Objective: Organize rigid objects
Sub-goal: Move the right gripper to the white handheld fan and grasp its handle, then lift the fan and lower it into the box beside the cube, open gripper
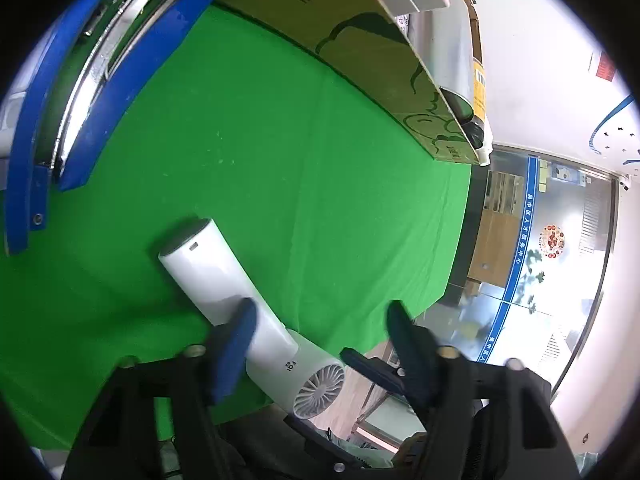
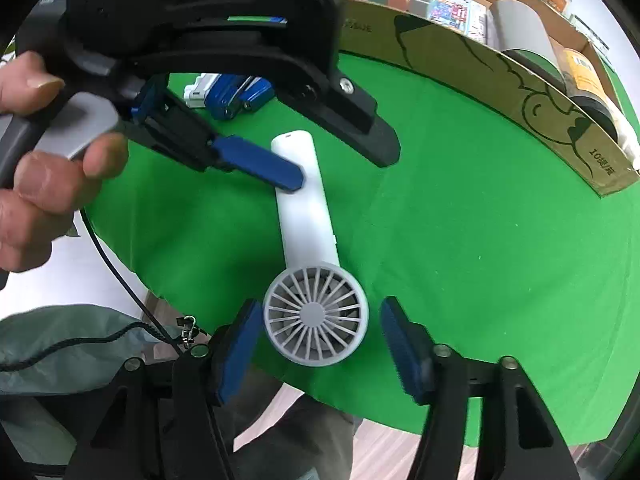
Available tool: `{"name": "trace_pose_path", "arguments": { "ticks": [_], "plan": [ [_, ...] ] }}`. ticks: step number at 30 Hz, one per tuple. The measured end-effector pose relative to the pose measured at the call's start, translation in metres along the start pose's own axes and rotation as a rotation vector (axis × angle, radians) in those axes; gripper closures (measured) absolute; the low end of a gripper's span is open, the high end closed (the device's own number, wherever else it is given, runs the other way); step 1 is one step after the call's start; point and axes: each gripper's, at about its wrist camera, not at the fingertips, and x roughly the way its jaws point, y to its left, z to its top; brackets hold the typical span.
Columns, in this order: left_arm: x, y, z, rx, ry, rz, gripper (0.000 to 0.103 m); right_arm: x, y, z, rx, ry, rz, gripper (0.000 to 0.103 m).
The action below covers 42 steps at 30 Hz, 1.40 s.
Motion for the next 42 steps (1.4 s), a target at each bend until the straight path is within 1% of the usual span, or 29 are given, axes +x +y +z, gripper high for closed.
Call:
{"name": "trace_pose_path", "arguments": {
  "ticks": [1, 2, 3, 5, 6, 7, 11, 13, 14, 15, 16, 17, 18, 19, 20, 21, 23, 26, 27, 28, 29, 30, 32, 33, 34, 37, 38, 42],
  "plan": [
    [0.002, 0.001, -0.001, -0.005, 0.008, 0.006, 0.061, 0.000, 0.000, 0.000, 0.003, 0.000, 0.001, 0.049],
    [0.004, 0.001, -0.001, -0.005, 0.014, 0.014, 0.066, 0.001, 0.000, 0.001, 0.009, 0.003, -0.003, 0.049],
    [0.006, 0.000, 0.000, 0.004, 0.021, 0.031, 0.074, 0.001, 0.000, 0.002, 0.017, 0.005, -0.004, 0.049],
    [0.008, -0.002, -0.002, 0.019, 0.028, 0.047, 0.079, -0.001, 0.000, 0.007, 0.041, 0.011, 0.011, 0.050],
    [0.010, -0.004, -0.003, 0.030, 0.034, 0.038, 0.089, -0.003, -0.002, 0.008, 0.048, 0.006, 0.019, 0.050],
    [0.009, -0.006, -0.003, 0.040, 0.034, 0.035, 0.096, -0.005, -0.005, 0.010, 0.057, -0.003, 0.028, 0.050],
    [0.006, -0.021, -0.006, 0.098, 0.026, 0.000, 0.097, -0.022, -0.009, 0.023, 0.086, -0.048, 0.065, 0.050],
    [0.005, -0.023, -0.005, 0.100, 0.023, 0.017, 0.097, -0.027, -0.007, 0.027, 0.074, -0.054, 0.061, 0.050],
    [0.001, -0.021, -0.005, 0.095, 0.009, 0.036, 0.097, -0.027, -0.005, 0.029, 0.067, -0.045, 0.046, 0.050],
    [-0.002, -0.017, -0.004, 0.082, -0.003, 0.052, 0.094, -0.025, -0.004, 0.031, 0.070, -0.039, 0.039, 0.050],
    [-0.007, -0.011, -0.002, 0.053, -0.014, 0.070, 0.081, -0.023, -0.005, 0.032, 0.081, -0.030, 0.039, 0.050],
    [-0.009, -0.006, -0.002, 0.035, -0.018, 0.073, 0.070, -0.021, -0.010, 0.032, 0.110, -0.021, 0.048, 0.050],
    [-0.015, 0.001, -0.003, 0.006, -0.029, 0.047, 0.055, -0.020, -0.011, 0.032, 0.129, -0.018, 0.055, 0.050],
    [-0.019, 0.006, -0.004, -0.014, -0.039, 0.026, 0.037, -0.019, -0.015, 0.031, 0.149, -0.014, 0.065, 0.050],
    [-0.022, 0.010, -0.005, -0.028, -0.054, 0.048, 0.031, -0.019, -0.022, 0.030, 0.186, -0.011, 0.081, 0.050],
    [-0.022, 0.011, -0.005, -0.029, -0.057, 0.076, 0.029, -0.018, -0.026, 0.028, 0.208, -0.009, 0.091, 0.050],
    [-0.019, 0.015, -0.005, -0.036, -0.041, 0.076, 0.029, -0.017, -0.039, 0.028, 0.284, 0.001, 0.136, 0.050],
    [-0.005, 0.021, -0.002, -0.076, -0.027, 0.037, 0.032, -0.013, -0.054, 0.032, 0.370, 0.017, 0.203, 0.050],
    [-0.002, 0.021, 0.000, -0.075, -0.019, 0.026, 0.037, -0.013, -0.058, 0.032, 0.386, 0.020, 0.220, 0.050],
    [0.001, 0.020, 0.001, -0.068, -0.014, 0.018, 0.052, -0.013, -0.058, 0.033, 0.393, 0.021, 0.229, 0.050],
    [0.005, 0.016, 0.003, -0.047, -0.008, 0.045, 0.057, -0.015, -0.059, 0.035, 0.402, 0.021, 0.233, 0.050],
    [0.005, 0.015, 0.004, -0.032, -0.009, 0.058, 0.065, -0.017, -0.059, 0.036, 0.409, 0.020, 0.221, 0.050],
    [0.002, 0.010, 0.005, -0.005, -0.015, 0.061, 0.075, -0.021, -0.067, 0.035, 0.440, 0.013, 0.224, 0.050],
    [-0.002, 0.009, 0.006, 0.002, -0.017, 0.055, 0.078, -0.021, -0.068, 0.025, 0.453, 0.007, 0.229, 0.050],
    [-0.005, 0.004, 0.007, 0.009, -0.018, 0.039, 0.079, -0.025, -0.069, 0.025, 0.466, 0.001, 0.232, 0.050],
    [-0.018, -0.017, 0.010, 0.073, -0.050, 0.025, 0.079, -0.051, -0.066, 0.033, 0.452, -0.038, 0.185, 0.050],
    [-0.026, -0.025, 0.013, 0.087, -0.067, 0.018, 0.079, -0.062, -0.066, 0.035, 0.450, -0.065, 0.172, 0.050],
    [-0.054, -0.056, 0.026, 0.143, -0.137, 0.023, 0.080, -0.095, -0.076, 0.047, 0.487, -0.167, 0.197, 0.050]
  ]
}}
